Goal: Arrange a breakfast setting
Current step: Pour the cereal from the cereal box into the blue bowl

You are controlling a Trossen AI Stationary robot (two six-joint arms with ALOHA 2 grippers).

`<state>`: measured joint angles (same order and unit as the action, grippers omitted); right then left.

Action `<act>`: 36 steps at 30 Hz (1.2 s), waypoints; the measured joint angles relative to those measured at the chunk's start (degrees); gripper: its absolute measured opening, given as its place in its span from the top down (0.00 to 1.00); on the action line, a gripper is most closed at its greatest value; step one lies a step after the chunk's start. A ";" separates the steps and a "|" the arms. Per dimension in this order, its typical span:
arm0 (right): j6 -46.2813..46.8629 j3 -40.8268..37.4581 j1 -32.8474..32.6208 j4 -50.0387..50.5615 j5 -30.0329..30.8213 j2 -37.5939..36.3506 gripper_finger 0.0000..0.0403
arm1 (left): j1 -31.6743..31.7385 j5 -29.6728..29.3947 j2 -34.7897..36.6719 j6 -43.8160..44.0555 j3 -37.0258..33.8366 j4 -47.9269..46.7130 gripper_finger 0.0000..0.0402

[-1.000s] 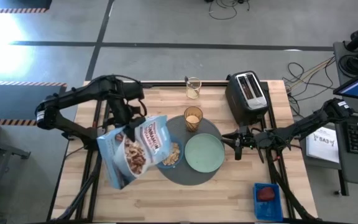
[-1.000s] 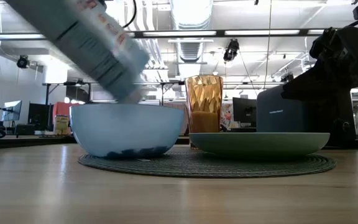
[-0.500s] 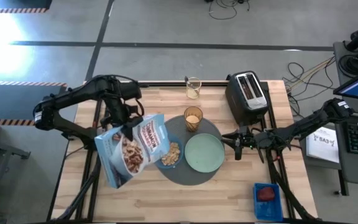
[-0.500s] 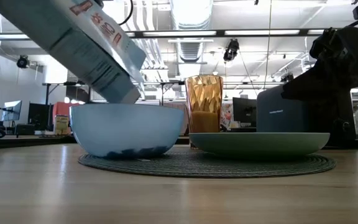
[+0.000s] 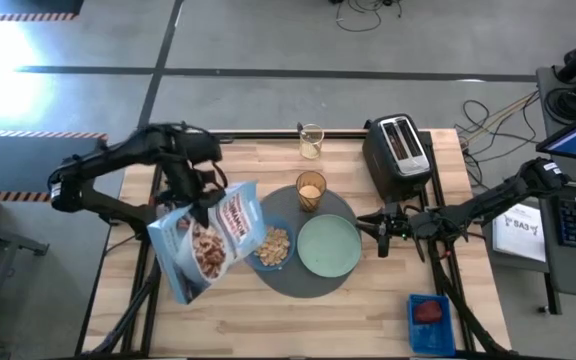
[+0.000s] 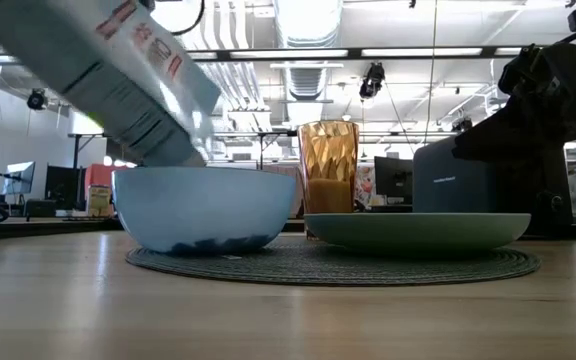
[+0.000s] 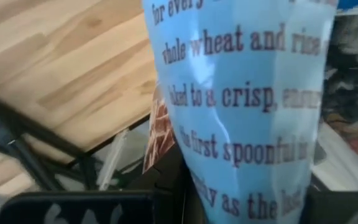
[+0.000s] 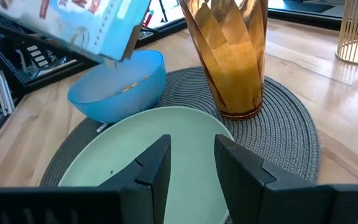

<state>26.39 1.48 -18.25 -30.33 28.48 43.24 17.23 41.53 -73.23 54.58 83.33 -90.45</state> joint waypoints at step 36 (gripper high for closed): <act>0.00 -0.02 0.01 0.00 0.01 0.01 0.72 | -12.20 -39.47 13.74 -12.22 -4.96 0.42 0.87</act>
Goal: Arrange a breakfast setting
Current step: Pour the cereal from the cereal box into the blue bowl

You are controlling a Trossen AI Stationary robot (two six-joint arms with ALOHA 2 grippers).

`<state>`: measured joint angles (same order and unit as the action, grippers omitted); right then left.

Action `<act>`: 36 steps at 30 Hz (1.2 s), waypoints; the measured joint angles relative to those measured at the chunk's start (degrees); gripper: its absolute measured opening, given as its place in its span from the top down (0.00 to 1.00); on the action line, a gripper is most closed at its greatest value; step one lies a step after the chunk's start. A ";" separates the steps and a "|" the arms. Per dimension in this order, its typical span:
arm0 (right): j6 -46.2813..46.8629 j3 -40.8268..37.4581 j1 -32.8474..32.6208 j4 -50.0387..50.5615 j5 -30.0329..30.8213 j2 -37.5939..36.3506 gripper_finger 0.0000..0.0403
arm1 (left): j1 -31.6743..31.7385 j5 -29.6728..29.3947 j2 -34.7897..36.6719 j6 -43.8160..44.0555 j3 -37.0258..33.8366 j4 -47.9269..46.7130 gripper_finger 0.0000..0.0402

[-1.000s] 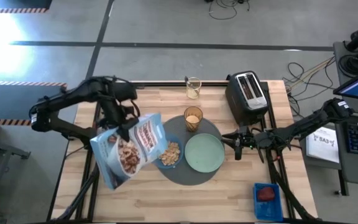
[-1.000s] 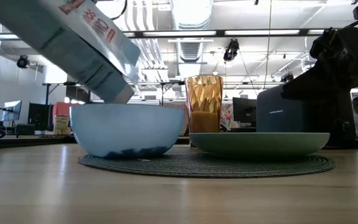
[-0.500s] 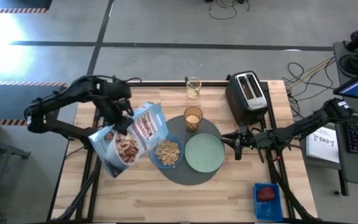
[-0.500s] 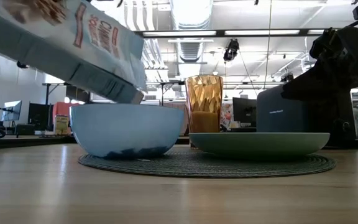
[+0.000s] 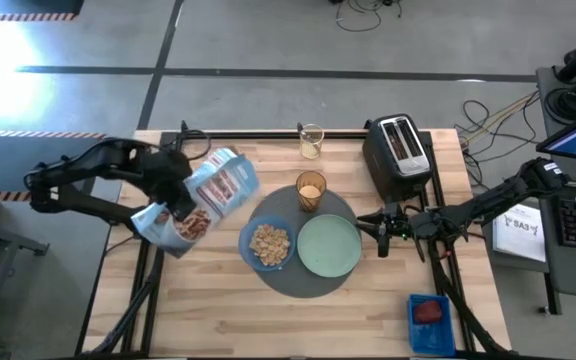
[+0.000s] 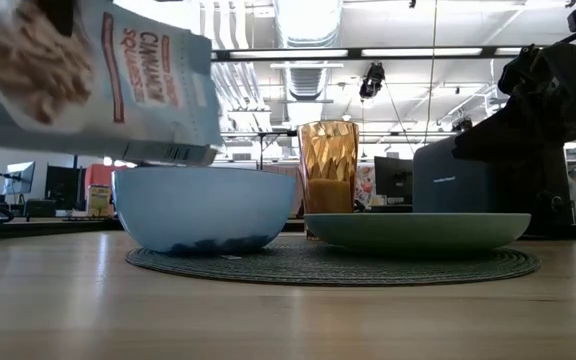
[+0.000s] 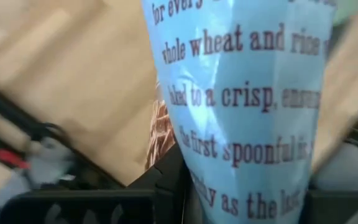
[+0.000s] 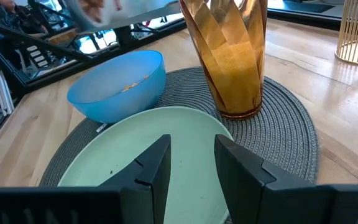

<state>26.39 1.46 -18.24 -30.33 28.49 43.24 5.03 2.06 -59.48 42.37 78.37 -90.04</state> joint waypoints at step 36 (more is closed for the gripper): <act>0.00 0.01 0.00 0.00 0.00 0.00 0.72 | -0.34 -71.26 35.63 -7.34 -48.63 46.32 0.90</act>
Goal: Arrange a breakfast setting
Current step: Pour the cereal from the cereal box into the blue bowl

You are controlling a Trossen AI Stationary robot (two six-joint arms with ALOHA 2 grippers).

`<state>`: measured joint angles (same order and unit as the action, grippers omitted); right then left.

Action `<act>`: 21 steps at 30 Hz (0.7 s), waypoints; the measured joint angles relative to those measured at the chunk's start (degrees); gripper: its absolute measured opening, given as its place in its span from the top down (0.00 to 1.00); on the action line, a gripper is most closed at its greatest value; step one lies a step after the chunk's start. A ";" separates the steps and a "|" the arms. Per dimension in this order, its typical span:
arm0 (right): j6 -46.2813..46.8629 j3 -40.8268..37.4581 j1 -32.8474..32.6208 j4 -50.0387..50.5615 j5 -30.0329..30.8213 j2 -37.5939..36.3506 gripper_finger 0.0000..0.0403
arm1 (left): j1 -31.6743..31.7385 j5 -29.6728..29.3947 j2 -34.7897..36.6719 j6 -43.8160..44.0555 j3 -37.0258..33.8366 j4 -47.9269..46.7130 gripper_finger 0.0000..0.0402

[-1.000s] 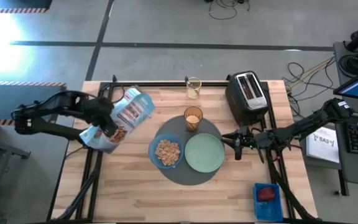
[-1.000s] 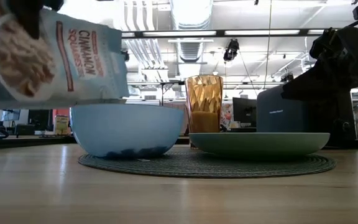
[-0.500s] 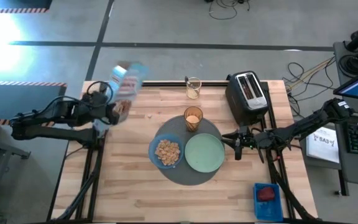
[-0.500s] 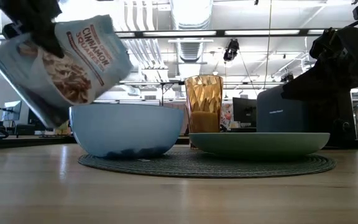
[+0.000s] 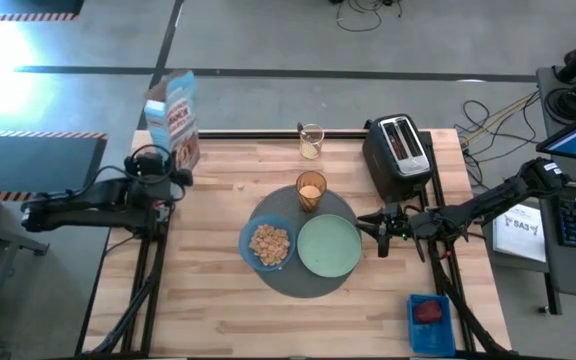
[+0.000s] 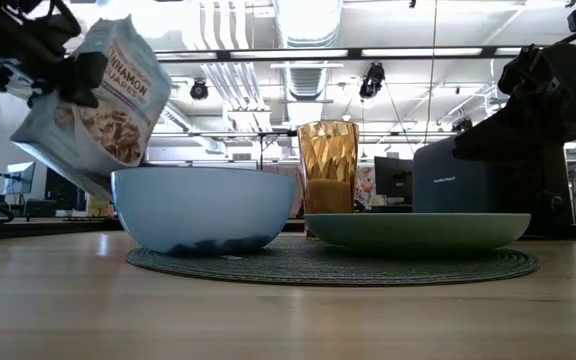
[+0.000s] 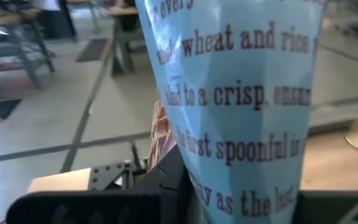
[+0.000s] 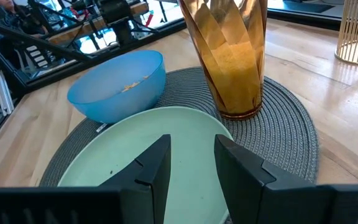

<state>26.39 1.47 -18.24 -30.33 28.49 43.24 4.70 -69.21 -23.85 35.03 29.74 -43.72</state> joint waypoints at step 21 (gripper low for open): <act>0.00 0.01 -0.02 0.00 0.00 0.02 0.72 | 0.00 -19.73 -0.09 10.82 -21.87 22.09 0.90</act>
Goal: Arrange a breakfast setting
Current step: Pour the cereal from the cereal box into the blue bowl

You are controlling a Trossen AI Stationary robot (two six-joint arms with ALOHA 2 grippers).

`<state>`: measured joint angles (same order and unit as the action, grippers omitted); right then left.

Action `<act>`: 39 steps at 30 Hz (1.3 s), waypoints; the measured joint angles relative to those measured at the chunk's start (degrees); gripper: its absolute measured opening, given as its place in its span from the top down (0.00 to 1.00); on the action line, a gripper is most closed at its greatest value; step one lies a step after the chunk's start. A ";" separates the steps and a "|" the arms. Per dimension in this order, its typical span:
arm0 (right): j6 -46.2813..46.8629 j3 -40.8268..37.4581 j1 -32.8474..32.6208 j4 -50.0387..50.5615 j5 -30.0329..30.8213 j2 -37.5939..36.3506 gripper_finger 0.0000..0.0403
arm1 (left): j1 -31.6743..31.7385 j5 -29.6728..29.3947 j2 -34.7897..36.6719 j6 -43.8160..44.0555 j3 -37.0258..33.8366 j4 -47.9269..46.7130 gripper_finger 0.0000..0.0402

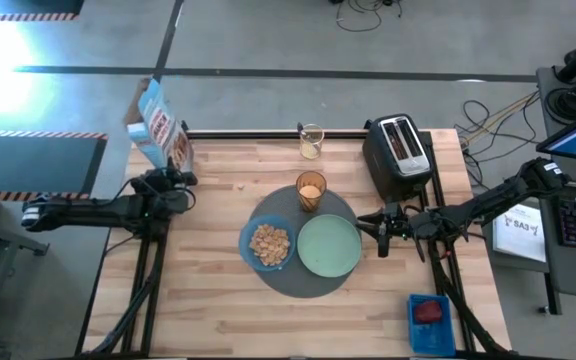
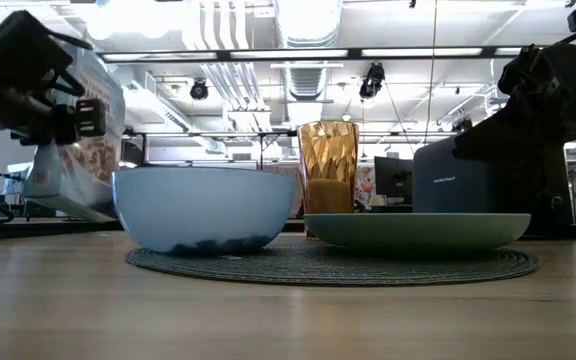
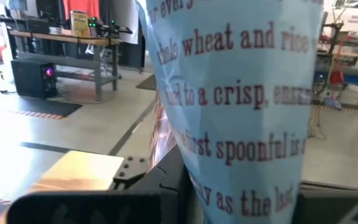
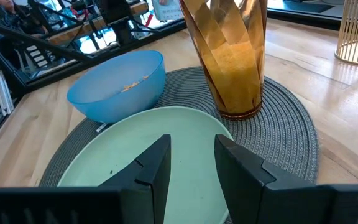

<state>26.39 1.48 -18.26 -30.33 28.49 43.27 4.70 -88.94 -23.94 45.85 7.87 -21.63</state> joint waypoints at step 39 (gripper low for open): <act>0.00 0.00 0.01 0.00 0.01 0.00 0.72 | 2.83 -0.72 -24.76 24.01 -1.49 1.87 0.72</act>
<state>26.39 1.48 -18.25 -30.33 28.50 43.27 7.53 -89.66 -48.70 69.86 6.38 -19.76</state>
